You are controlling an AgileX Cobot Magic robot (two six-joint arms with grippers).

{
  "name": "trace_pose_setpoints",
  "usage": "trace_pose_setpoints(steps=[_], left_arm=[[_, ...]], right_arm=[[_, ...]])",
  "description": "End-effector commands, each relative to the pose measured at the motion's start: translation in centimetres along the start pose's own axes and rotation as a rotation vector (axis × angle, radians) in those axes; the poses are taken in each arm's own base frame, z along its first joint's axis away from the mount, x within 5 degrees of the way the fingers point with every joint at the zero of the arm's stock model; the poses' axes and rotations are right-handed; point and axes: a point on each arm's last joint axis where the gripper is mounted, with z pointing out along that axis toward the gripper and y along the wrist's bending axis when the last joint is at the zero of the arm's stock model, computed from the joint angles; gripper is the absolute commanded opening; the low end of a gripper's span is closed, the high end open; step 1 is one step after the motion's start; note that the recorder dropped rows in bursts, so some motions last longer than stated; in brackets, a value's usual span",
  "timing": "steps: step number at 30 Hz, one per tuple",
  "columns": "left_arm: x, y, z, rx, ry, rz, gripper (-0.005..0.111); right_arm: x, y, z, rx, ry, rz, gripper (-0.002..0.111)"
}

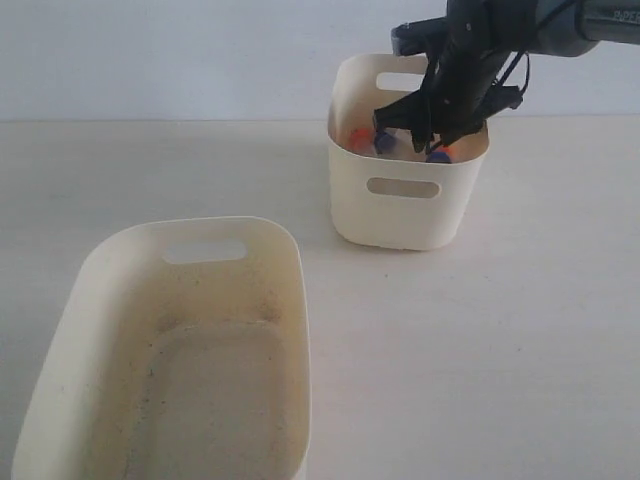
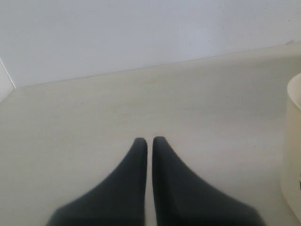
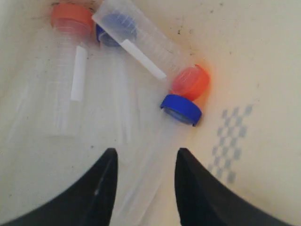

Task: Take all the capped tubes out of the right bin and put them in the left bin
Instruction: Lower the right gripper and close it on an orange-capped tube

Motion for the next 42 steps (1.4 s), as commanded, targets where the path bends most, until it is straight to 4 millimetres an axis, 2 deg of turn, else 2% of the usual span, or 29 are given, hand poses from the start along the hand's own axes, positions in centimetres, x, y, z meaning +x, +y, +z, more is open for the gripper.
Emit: trace_pose_setpoints(steps=[1,6,9,16,21,26,29,33,40,42], left_arm=[[-0.3,0.0,-0.1,-0.001,-0.021,-0.013,0.004],[-0.3,0.0,-0.1,-0.001,-0.021,-0.013,0.004],[-0.3,0.0,-0.1,-0.001,-0.021,-0.013,0.004],[-0.3,0.0,-0.1,-0.001,-0.021,-0.013,0.004],[-0.3,0.0,-0.1,-0.001,-0.021,-0.013,0.004],[-0.3,0.0,-0.1,-0.001,-0.021,-0.013,0.004],[-0.3,0.0,-0.1,-0.001,-0.021,-0.013,0.004],[-0.3,0.0,-0.1,-0.001,-0.021,-0.013,0.004],[-0.3,0.0,-0.1,-0.001,-0.021,-0.013,0.004],[-0.3,0.0,-0.1,-0.001,-0.021,-0.013,0.004]], right_arm=[[-0.4,-1.2,-0.8,0.096,-0.021,-0.100,0.039],[-0.9,-1.5,-0.9,0.141,-0.068,-0.164,0.039],[-1.3,-1.3,-1.6,0.121,-0.101,-0.155,0.039],[-2.6,0.1,-5.2,-0.008,-0.178,-0.175,0.039],[-3.9,0.5,-5.8,-0.046,-0.131,-0.181,0.052],[-5.6,0.8,-4.4,-0.041,-0.090,-0.168,0.052],[-5.8,1.2,-1.0,-0.038,-0.065,-0.174,0.052],[-5.3,1.7,1.8,-0.058,-0.073,-0.261,0.053],[-5.1,1.8,3.1,-0.050,-0.096,-0.400,0.053],[-4.7,1.7,4.1,-0.029,-0.083,-0.420,0.063]])
